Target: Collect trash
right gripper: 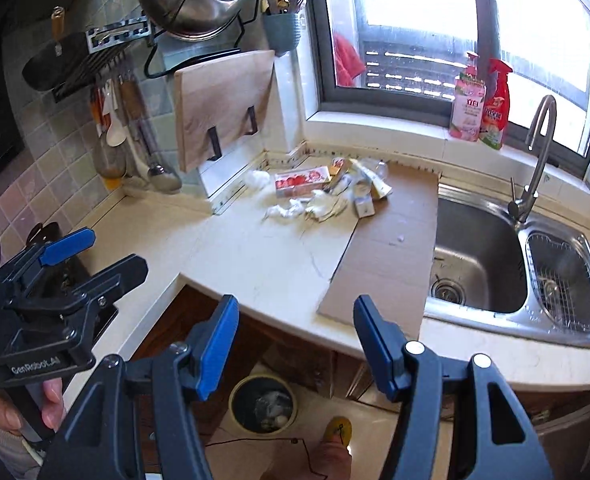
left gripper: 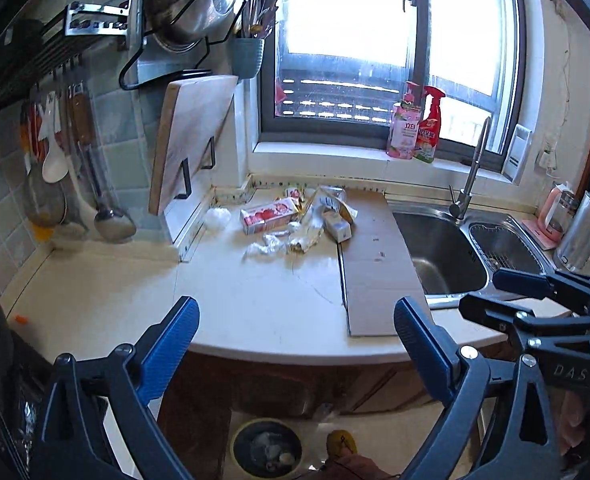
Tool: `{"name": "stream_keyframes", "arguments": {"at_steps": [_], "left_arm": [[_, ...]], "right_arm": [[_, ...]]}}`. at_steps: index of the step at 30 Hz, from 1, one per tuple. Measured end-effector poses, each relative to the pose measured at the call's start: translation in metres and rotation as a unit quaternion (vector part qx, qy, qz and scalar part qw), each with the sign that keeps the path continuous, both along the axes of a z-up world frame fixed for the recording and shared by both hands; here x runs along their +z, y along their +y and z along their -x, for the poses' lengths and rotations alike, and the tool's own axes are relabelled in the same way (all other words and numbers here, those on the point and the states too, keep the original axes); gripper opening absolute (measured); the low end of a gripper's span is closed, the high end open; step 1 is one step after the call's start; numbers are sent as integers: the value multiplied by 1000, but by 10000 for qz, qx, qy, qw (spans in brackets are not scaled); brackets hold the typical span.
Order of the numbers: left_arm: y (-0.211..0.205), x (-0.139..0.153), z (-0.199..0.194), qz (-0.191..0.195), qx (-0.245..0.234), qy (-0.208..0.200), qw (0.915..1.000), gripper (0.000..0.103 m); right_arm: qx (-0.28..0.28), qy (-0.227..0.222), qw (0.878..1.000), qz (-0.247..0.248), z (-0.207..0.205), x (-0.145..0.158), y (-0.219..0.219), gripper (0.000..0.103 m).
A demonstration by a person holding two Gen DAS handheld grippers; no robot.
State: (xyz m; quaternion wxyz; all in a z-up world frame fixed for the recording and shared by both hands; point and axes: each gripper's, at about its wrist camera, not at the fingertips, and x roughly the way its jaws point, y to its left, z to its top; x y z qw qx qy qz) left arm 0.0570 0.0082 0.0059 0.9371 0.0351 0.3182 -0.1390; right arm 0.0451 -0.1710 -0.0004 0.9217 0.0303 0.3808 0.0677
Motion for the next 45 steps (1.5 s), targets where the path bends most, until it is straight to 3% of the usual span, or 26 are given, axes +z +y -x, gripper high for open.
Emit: {"name": "stream_keyframes", "arguments": {"at_steps": [5,14,21,25,32,36,39,40,42,45], "left_arm": [[-18,1,-58,4,158,-75,9998,100],[-61,-15,-177,-83,236,372,9990,100],[-85,-68,-267,128,241,1143,9931,100],[-87,-103,-308,398,288,1544,9868,99],[-97,-169,-375,373,473,2205,9735,92],[-104,-191,-398,241,509,2369,9699,90],[-108,-205,-414,272,508,2520,9660,82],[-110,-209,-419,289,488,2573,9647,79],[-115,-215,-426,279,415,2655,9628,74],[-124,-225,-434,183,304,2744,9610,58]], "right_arm": [[-25,-104,9998,163,-58,0,-25,60],[19,136,9998,163,-170,-10,-81,60],[61,533,9986,40,-261,-40,-123,60],[186,838,9963,20,-317,-72,-130,60],[479,1391,9879,498,-390,-142,-91,60],[419,1400,9848,934,-411,-166,-76,60],[378,1362,9842,1063,-419,-177,-72,60],[349,1325,9845,1098,-421,-179,-71,58],[290,1291,9847,1136,-425,-183,-71,41],[166,1018,9870,1236,-425,-181,-73,24]]}}
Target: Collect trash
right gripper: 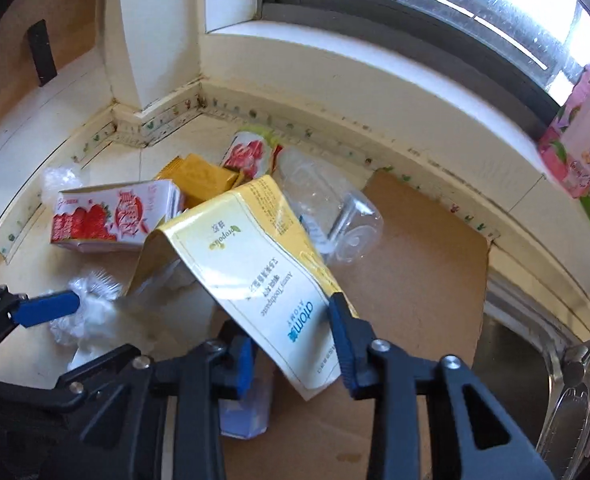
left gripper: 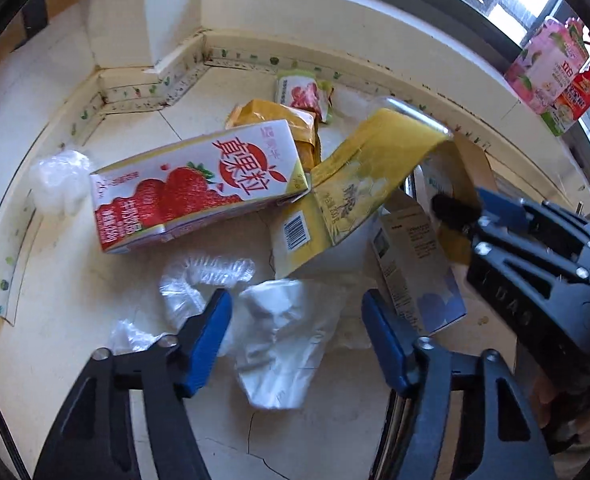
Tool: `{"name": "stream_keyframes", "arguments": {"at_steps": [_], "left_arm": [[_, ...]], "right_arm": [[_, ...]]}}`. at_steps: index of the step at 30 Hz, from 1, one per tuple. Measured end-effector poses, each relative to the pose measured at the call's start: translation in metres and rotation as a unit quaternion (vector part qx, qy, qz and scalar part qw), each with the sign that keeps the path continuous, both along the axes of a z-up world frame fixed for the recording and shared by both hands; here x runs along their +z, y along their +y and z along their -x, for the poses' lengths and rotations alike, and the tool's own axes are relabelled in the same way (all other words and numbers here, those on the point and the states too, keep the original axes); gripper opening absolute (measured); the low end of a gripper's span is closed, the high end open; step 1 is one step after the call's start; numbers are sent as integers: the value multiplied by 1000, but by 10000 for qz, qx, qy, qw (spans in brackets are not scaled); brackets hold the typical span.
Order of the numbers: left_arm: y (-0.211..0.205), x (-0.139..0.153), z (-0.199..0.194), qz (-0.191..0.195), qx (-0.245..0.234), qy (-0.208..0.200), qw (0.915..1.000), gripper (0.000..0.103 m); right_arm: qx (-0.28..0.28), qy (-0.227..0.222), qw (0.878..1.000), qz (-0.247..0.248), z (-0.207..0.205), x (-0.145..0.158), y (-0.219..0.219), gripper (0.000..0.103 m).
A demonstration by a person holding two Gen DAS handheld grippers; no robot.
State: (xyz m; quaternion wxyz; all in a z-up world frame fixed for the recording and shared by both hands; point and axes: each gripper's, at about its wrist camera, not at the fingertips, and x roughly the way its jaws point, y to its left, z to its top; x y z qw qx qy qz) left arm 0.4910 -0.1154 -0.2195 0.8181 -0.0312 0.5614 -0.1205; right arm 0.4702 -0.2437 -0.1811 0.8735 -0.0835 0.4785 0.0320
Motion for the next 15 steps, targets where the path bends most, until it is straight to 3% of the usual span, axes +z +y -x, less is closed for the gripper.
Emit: {"name": "stream_keyframes", "arguments": {"at_steps": [1,2,3,10,15], "left_arm": [[-2,-3,-1,14,-29,43,10000,44],[-3,-7,-2,44,-56,91,9999,20],[-6,-11,-3,30,-63,135,9999,11],[-6,2,13,122,38,-169,9998,8],[12,34,46,303,156,-401,9986,8]], "right_arm": [[-13,-74,10000,-7,1,2,-1,18],[-42,-142,9999,-71,1,4,-4,14],[-68,-157,9997,-156,2,5,-6,13],[-570,-532,9949,-639,17,29,-35,12],[-759,-783,9894,-956,45,56,-51,12]]}}
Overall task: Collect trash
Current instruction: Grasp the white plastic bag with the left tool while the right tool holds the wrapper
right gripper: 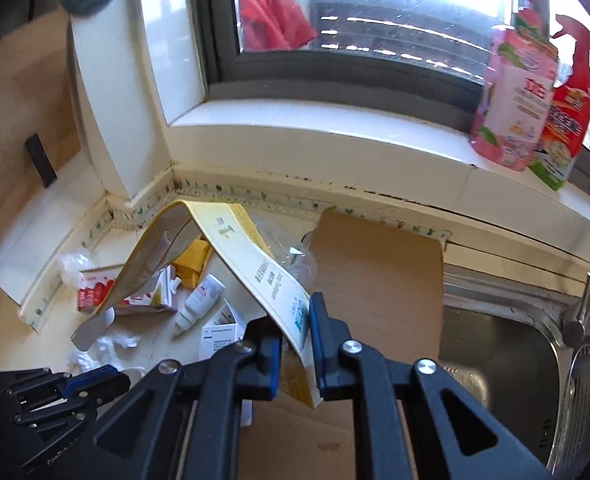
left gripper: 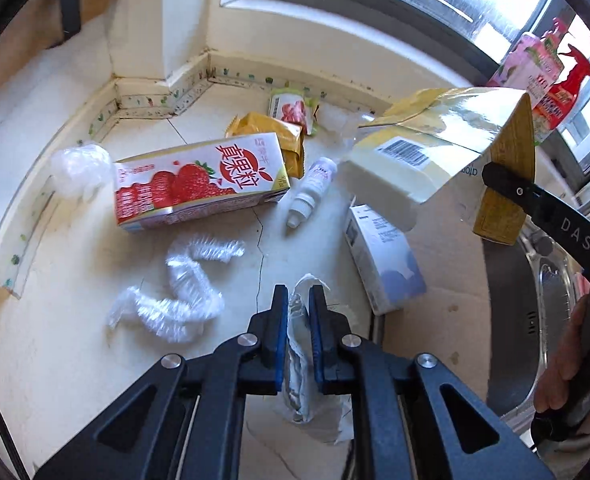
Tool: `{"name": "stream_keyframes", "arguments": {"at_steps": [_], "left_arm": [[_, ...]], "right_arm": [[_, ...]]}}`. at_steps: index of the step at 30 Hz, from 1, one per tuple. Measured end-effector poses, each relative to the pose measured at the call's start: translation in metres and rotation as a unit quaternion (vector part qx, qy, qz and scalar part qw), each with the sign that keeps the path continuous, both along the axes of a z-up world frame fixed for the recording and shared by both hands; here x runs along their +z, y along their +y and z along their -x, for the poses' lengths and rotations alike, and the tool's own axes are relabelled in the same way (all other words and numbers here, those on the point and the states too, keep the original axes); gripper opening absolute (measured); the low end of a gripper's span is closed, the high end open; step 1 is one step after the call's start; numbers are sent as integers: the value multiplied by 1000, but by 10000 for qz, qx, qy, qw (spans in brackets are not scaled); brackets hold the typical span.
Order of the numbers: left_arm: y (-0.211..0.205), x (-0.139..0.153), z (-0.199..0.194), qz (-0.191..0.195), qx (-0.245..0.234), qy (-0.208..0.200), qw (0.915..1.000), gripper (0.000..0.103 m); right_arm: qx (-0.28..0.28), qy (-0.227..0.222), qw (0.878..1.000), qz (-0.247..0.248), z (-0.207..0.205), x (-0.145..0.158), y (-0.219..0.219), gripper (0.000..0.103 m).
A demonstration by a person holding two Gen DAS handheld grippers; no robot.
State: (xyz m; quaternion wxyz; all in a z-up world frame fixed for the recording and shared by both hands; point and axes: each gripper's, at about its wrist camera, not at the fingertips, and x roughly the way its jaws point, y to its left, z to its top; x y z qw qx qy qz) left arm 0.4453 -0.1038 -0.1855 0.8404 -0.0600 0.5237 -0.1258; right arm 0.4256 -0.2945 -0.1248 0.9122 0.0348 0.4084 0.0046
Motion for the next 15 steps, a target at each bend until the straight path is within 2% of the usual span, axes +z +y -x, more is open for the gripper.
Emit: {"name": "stream_keyframes", "arguments": {"at_steps": [6,11,15], "left_arm": [[25,52,70,103,120,-327,9993,8],[51,94,142,342,142,-600,9975,8],[71,116,195,477,27,-753,9960,8]], "right_arm": [[47,15,9992,-409,55,25,-3,12],[264,-55,9990,-365,115,45,15,12],[385,-156,9984,-390,160,61,35,12]]}}
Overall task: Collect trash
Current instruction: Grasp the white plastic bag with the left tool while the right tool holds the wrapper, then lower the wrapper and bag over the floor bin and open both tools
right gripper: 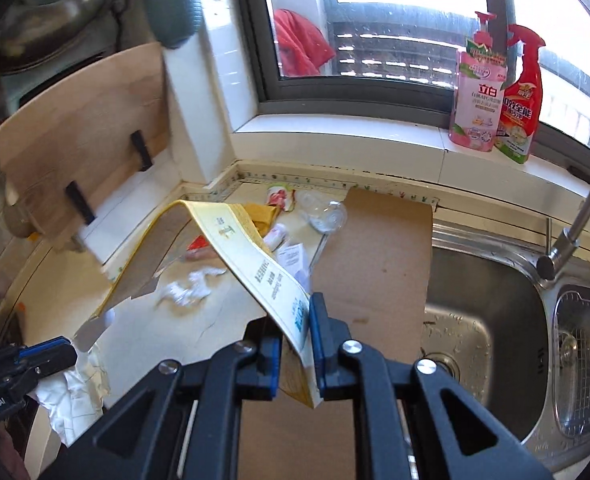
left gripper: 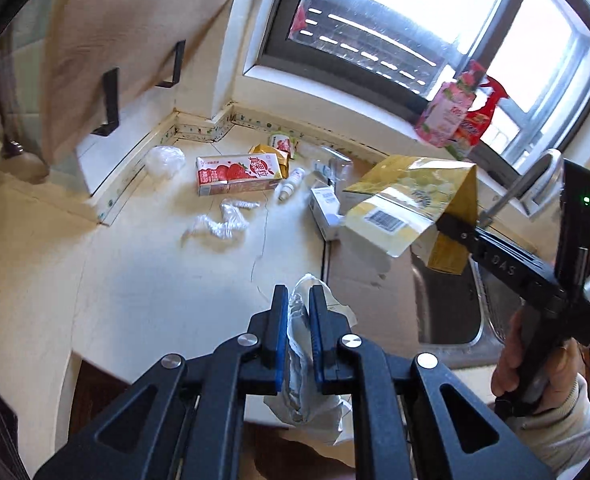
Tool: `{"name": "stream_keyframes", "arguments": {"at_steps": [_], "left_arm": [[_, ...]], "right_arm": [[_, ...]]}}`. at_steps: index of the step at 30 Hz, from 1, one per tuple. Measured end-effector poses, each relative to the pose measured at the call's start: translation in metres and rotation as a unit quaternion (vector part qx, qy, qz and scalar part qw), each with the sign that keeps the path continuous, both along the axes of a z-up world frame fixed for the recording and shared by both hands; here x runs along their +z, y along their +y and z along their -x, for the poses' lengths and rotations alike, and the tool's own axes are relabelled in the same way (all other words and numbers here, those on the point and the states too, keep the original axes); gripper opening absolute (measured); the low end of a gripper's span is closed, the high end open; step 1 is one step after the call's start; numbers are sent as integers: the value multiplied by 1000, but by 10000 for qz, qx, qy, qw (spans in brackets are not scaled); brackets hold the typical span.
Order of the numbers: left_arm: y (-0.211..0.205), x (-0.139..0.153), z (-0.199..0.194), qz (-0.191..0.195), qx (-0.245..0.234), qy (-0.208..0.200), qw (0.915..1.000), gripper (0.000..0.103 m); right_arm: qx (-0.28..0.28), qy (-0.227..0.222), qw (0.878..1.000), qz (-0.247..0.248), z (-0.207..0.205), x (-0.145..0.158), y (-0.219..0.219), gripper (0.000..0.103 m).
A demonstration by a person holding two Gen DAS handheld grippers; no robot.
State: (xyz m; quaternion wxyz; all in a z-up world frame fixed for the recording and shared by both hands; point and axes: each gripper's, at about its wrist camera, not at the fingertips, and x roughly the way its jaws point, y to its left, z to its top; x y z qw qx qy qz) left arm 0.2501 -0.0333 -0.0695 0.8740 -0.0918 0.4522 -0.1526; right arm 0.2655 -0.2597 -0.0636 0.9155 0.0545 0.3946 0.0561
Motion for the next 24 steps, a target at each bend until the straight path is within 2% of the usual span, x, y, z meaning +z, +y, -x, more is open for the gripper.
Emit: {"name": "stream_keyframes", "arguments": {"at_steps": [5,11,17,20,24], "left_arm": [[27,23,75,-68,-135,-312,9994,8],[65,29,160,-3,-158,-533,9985,8],[97,6,225,132,-77,-262,9995,8],[108,-11,246,38,-65,-150,9999,8],[122,-45,266,177,28,165,9997,8]], "right_arm": [[45,-111,9998,-166,70,13,40,12],[93,112,9995,-265,158,4,92,12],[372,811,9959,-175,226,-28,133,11],[506,1182,9912,-329,246,-48,144,10],[584,1563,9857,-247,265,-73,154,10]]}}
